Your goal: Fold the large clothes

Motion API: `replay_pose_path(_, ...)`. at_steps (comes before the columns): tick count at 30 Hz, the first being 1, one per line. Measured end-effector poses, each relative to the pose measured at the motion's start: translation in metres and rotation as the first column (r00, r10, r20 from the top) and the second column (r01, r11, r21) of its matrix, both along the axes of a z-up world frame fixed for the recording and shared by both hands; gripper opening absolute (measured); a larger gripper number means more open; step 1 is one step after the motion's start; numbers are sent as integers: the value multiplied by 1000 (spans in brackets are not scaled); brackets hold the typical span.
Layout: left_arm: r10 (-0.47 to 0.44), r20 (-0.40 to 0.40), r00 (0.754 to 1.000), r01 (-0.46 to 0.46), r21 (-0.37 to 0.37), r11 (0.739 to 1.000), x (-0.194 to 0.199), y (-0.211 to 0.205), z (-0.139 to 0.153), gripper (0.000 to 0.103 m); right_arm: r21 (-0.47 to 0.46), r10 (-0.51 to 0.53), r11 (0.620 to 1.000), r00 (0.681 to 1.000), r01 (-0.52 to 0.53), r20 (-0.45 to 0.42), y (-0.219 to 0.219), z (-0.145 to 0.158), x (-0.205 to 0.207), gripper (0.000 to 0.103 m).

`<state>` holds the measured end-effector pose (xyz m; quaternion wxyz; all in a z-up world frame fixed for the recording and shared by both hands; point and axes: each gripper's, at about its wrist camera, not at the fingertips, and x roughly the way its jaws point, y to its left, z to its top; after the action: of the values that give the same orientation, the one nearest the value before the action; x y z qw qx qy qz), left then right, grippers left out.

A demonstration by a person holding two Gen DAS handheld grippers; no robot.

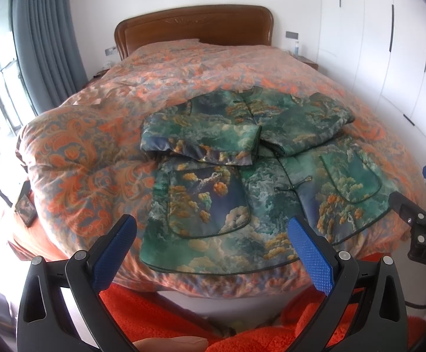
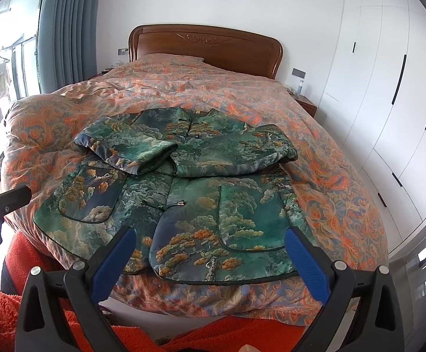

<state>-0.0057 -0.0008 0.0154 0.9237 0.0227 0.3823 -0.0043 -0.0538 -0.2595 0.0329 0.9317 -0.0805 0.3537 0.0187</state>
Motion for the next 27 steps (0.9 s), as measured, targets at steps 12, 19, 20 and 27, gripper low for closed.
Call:
replay_pose_path(12, 2, 3, 1000, -2, 2, 1000, -1, -1, -2, 103, 3, -5, 1000, 1000, 5, -1, 0, -6, 1, 103)
replay_pose_path(19, 2, 2, 1000, -2, 3, 1000, -1, -1, -1, 103, 3, -7, 1000, 1000, 7, -2, 0, -5, 0, 103)
replay_pose_path(20, 1, 2, 1000, -1, 3, 1000, 0, -1, -1, 103, 4, -7, 1000, 1000, 7, -2, 0, -5, 0, 103)
replay_pose_path(27, 1, 2, 1000, -1, 4, 1000, -1, -1, -1, 103, 4, -7, 1000, 1000, 7, -1, 0, -6, 0, 103)
